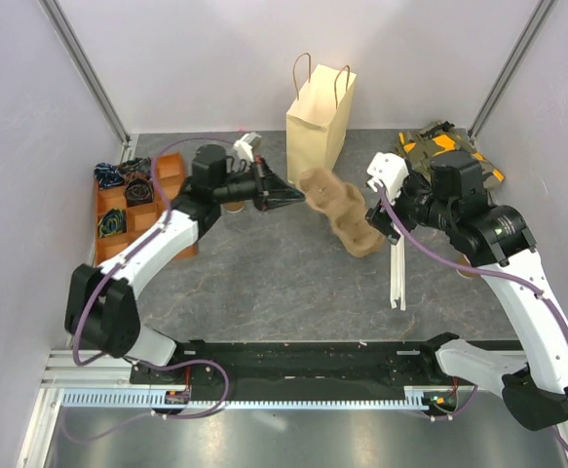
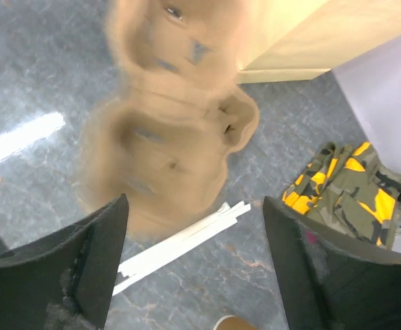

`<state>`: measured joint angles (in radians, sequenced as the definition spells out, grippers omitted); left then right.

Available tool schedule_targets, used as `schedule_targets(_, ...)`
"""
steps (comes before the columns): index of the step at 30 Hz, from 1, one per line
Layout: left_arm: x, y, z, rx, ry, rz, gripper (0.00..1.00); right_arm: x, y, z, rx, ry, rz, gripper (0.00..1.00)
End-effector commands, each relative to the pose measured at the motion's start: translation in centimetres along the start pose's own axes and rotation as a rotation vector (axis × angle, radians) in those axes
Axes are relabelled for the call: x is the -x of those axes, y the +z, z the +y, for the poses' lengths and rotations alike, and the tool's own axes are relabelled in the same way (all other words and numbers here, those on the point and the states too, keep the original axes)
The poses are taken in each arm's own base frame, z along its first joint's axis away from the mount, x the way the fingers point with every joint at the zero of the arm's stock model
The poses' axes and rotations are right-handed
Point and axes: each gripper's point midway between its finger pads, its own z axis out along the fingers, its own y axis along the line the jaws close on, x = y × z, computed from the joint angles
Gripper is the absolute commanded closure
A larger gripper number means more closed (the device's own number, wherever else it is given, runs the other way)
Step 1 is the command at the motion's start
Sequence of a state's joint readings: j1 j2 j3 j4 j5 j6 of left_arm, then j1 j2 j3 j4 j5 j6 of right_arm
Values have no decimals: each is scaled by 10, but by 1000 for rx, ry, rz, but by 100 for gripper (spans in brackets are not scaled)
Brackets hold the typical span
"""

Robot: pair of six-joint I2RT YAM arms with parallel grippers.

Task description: Pack the takeout coffee

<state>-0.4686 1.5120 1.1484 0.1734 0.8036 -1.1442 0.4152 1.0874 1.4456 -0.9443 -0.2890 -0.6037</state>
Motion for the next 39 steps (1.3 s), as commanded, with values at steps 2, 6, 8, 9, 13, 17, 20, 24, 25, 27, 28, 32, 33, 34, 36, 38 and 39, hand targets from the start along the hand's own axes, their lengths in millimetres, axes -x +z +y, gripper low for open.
schedule_targets(2,-1,-63,18,66,41,-33,98,-10,20,-8,-62,131,9,3)
schedule_targets(6,2,-97,21,86,42,-112,98,-37,61,-3,-15,189,104,2)
schedule_targets(8,2,-112,20,89,51,-155,98,-37,79,-7,-20,207,86,2)
schedule_targets(9,5,-118,20,92,58,-179,98,-39,86,-6,-18,213,92,2)
schedule_targets(13,6,-138,8,79,125,-236,98,-64,126,-1,-27,233,204,5)
schedule_targets(17,12,-156,4,85,161,-299,98,-81,153,7,-69,228,265,8)
schedule_targets(20,19,-165,6,88,142,-341,98,-94,172,14,-109,226,323,10)
schedule_targets(24,38,-184,6,97,141,-423,98,-126,193,21,-152,217,421,11)
schedule_targets(25,41,-185,6,95,137,-432,98,-130,196,14,-194,206,427,11)
schedule_targets(27,47,-189,7,98,129,-449,98,-144,202,7,-252,188,463,15)
schedule_targets(28,49,-191,8,96,121,-455,98,-147,204,4,-271,184,470,16)
schedule_targets(32,56,-195,13,101,103,-478,98,-159,210,-6,-353,185,502,17)
schedule_targets(33,57,-195,12,101,106,-479,98,-161,212,-9,-369,184,501,18)
schedule_targets(34,59,-195,13,103,104,-479,98,-164,210,-14,-397,179,509,19)
schedule_targets(36,60,-196,14,105,107,-480,98,-170,210,-22,-423,173,521,23)
schedule_targets(38,62,-196,15,107,107,-481,98,-177,213,-31,-430,173,536,27)
schedule_targets(39,62,-197,16,107,104,-479,98,-183,211,-42,-447,191,546,29)
